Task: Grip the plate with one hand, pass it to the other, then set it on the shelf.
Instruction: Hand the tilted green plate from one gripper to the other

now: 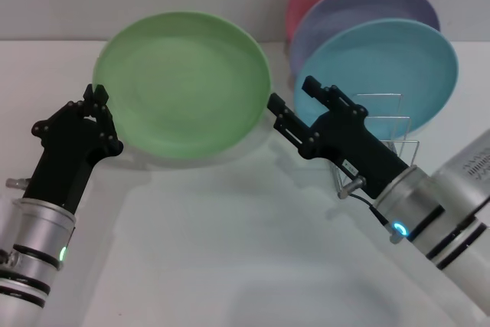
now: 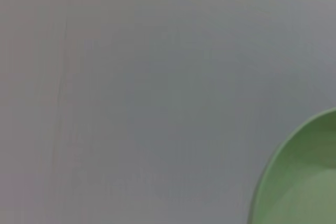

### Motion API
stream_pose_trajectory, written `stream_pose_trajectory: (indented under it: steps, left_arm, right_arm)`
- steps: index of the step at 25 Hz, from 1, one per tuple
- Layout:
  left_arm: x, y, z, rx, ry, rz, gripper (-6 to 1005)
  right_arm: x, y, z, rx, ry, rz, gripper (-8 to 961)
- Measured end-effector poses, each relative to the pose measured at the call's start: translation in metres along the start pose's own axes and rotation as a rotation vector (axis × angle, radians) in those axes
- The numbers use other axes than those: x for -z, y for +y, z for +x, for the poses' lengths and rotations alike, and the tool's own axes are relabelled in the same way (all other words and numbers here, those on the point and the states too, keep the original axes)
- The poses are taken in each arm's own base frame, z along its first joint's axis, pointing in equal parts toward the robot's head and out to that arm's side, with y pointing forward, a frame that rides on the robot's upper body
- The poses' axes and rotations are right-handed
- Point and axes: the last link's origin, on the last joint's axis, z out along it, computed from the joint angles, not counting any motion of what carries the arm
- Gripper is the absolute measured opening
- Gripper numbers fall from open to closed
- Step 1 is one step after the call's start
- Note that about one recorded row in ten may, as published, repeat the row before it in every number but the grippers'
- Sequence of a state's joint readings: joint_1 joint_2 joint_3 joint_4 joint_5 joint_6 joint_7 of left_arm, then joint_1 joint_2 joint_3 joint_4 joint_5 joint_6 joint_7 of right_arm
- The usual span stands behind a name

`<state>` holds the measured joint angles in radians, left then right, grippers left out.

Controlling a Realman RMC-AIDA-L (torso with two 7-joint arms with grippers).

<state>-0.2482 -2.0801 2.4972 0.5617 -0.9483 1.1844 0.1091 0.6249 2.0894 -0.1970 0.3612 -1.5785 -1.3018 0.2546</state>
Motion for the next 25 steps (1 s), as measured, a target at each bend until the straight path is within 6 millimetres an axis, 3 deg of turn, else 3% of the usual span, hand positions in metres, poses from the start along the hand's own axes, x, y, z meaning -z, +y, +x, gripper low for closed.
stream_pose_trajectory:
  steps: [25]
  left_arm:
    - [-0.002, 0.004, 0.002, -0.098, -0.002, 0.063, 59]
  right_arm:
    - [-0.037, 0.008, 0.005, -0.024, 0.116, 0.005, 679]
